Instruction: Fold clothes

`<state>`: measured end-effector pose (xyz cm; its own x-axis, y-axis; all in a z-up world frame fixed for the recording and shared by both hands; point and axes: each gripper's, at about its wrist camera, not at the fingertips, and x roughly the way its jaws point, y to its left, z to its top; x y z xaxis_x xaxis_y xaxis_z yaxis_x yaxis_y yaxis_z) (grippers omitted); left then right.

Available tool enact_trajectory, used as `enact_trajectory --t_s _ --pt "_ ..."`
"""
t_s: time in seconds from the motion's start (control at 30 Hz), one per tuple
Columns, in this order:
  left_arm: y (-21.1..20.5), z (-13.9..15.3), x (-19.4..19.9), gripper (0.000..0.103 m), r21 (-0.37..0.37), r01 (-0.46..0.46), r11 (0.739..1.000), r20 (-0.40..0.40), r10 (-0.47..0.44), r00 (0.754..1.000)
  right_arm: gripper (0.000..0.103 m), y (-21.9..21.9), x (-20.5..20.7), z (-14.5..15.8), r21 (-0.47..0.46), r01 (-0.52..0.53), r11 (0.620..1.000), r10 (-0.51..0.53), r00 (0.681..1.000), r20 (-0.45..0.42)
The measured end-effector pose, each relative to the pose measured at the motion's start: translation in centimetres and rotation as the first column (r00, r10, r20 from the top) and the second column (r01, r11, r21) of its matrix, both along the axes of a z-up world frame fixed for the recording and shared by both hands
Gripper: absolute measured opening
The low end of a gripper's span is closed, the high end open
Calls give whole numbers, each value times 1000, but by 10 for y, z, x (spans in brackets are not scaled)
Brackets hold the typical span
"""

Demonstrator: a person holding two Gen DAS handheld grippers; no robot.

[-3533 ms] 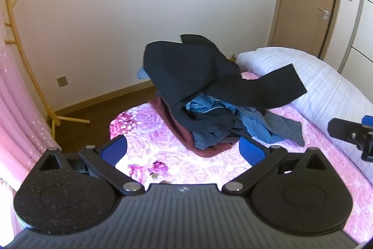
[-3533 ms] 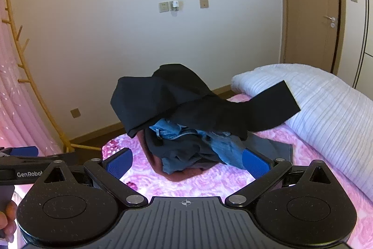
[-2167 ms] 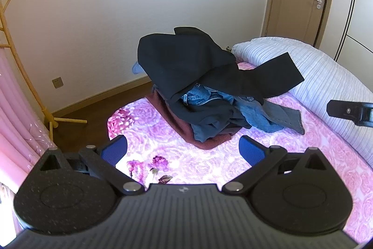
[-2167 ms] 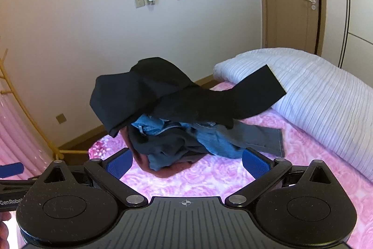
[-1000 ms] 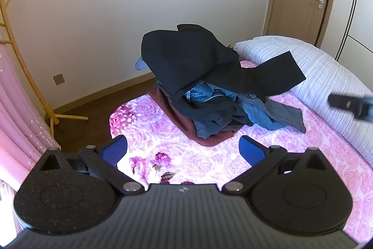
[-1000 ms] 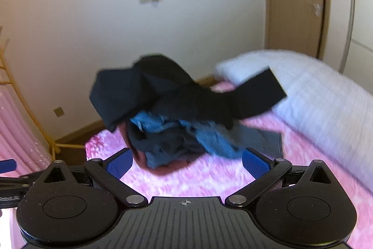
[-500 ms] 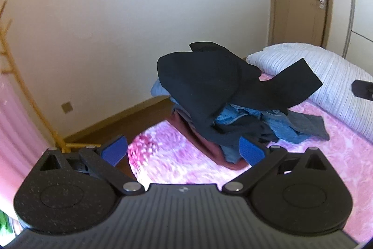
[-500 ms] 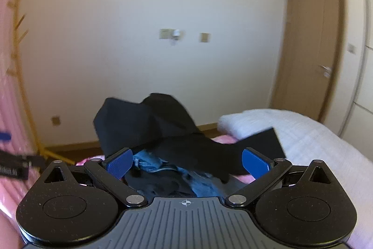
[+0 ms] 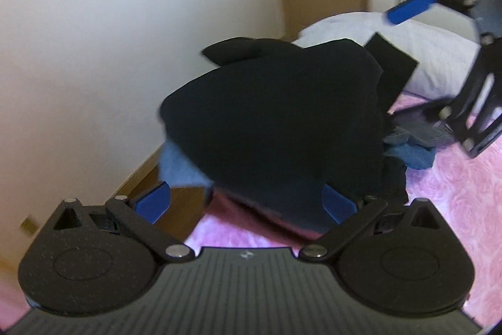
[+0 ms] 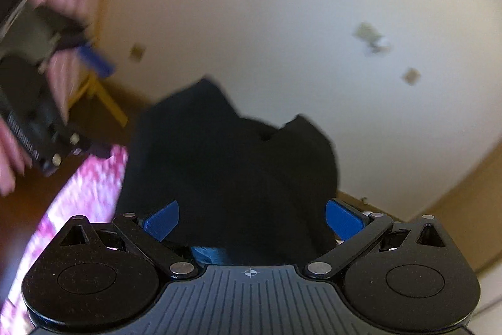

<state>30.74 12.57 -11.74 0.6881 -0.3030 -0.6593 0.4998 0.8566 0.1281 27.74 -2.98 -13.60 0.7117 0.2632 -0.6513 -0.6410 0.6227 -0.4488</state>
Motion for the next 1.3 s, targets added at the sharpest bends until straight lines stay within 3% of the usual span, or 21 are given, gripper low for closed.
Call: enact_trajectory --t_s 0.17,0.2,0.23,0.27,0.3,0.4,0.5,0.63,0.83,1.0,1.1,1.2,1.3 --pt "13 -16 43 100 -186 62 981 -106 -83 991 102 8 45 -39 -135 -89 987 83 995 -53" --pt "15 -18 47 95 -213 60 975 -119 -86 989 100 8 53 -46 -155 -107 982 98 993 -66" --pt "16 -20 50 89 -233 57 971 -132 -89 987 79 6 60 -52 -163 -118 980 103 990 -93" --pt "16 -21 52 73 -243 57 968 -138 -93 986 30 2 65 -55 -163 -121 979 100 986 -134" --pt "16 -21 53 58 -245 60 968 -139 -96 986 11 -1 69 -59 -170 -113 979 85 983 -165" --pt "17 -11 46 24 -240 58 969 -116 -88 989 8 -20 59 -55 -142 -91 986 72 988 -135" --pt "11 11 26 1 -237 72 969 -60 -89 994 6 -50 38 -38 -66 -40 997 34 995 -95" --pt "-12 52 -25 0 -250 166 954 36 -162 986 5 -106 -14 -3 59 61 996 -56 996 -72" --pt "-93 94 -144 0 -228 397 889 131 -376 917 4 -190 -145 34 140 128 982 -123 991 -44" --pt "-140 93 -258 0 -247 442 862 110 -428 897 3 -259 -286 52 161 228 960 -225 974 -38" --pt "-166 82 -326 0 -286 419 862 33 -428 903 3 -286 -360 50 123 301 946 -297 953 -53" --pt "-190 67 -371 0 -287 411 865 -50 -442 895 3 -333 -436 40 40 409 912 -403 909 -101" --pt "-207 56 -404 2 -273 430 860 -114 -473 873 3 -386 -514 3 -100 525 845 -534 828 -169"
